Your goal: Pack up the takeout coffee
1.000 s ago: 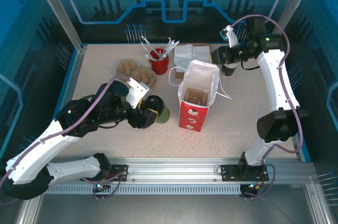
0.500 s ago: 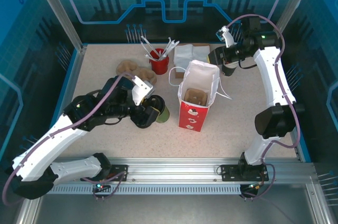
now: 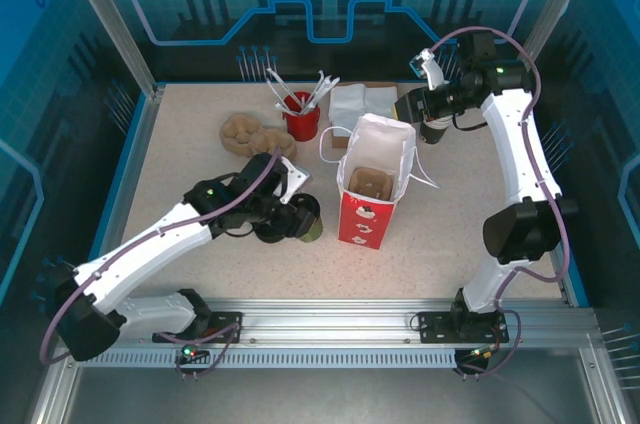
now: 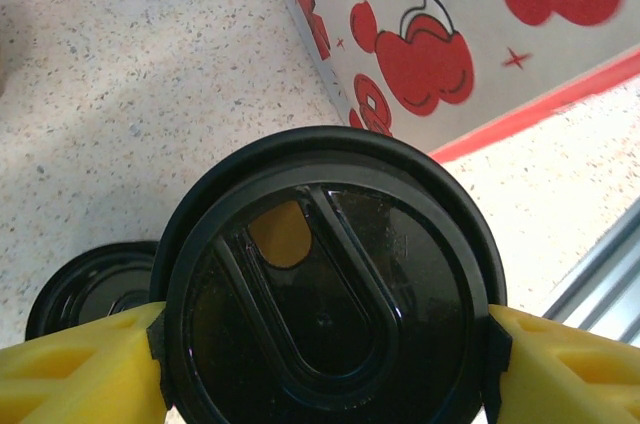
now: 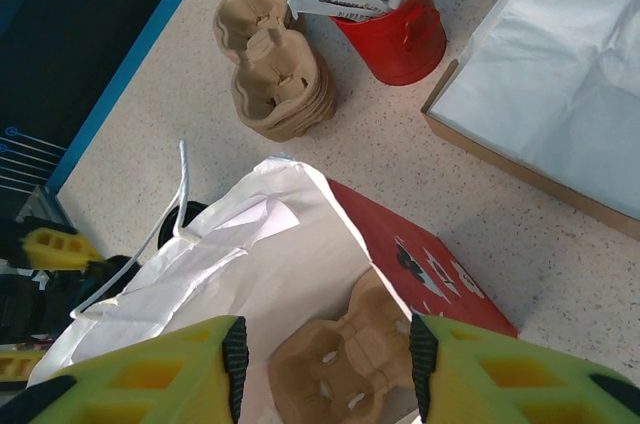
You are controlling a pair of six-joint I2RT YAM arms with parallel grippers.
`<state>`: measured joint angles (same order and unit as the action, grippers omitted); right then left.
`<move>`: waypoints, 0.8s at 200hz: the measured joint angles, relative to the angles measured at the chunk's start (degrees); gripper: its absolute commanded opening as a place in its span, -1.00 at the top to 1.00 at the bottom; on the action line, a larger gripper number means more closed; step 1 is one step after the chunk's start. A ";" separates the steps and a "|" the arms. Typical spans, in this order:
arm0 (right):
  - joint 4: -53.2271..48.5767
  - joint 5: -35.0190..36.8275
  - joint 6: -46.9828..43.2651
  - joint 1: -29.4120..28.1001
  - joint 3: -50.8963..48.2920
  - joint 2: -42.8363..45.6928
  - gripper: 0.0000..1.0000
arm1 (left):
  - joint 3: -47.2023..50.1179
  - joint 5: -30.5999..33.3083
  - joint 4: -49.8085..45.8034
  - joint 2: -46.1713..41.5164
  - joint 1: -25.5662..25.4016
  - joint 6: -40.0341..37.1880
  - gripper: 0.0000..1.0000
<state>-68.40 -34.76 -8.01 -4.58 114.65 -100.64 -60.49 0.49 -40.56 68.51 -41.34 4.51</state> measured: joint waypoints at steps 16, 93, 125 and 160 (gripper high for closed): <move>0.20 -0.15 0.00 0.00 -0.35 0.96 0.03 | 1.29 0.57 2.73 1.86 0.00 0.02 -0.47; 0.74 -0.42 0.02 0.02 -2.67 3.15 0.04 | 2.58 3.96 6.62 6.78 0.00 0.02 -0.48; 0.96 -0.46 0.02 0.02 -3.34 3.37 0.04 | 2.58 5.07 6.58 8.11 0.00 0.00 -0.48; 1.68 -1.29 0.04 0.02 -4.02 3.78 0.04 | 2.58 5.53 6.51 10.05 0.00 0.02 -0.50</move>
<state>-66.72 -36.05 -7.97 -4.56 110.63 -96.86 -57.91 6.02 -34.04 78.56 -41.34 4.54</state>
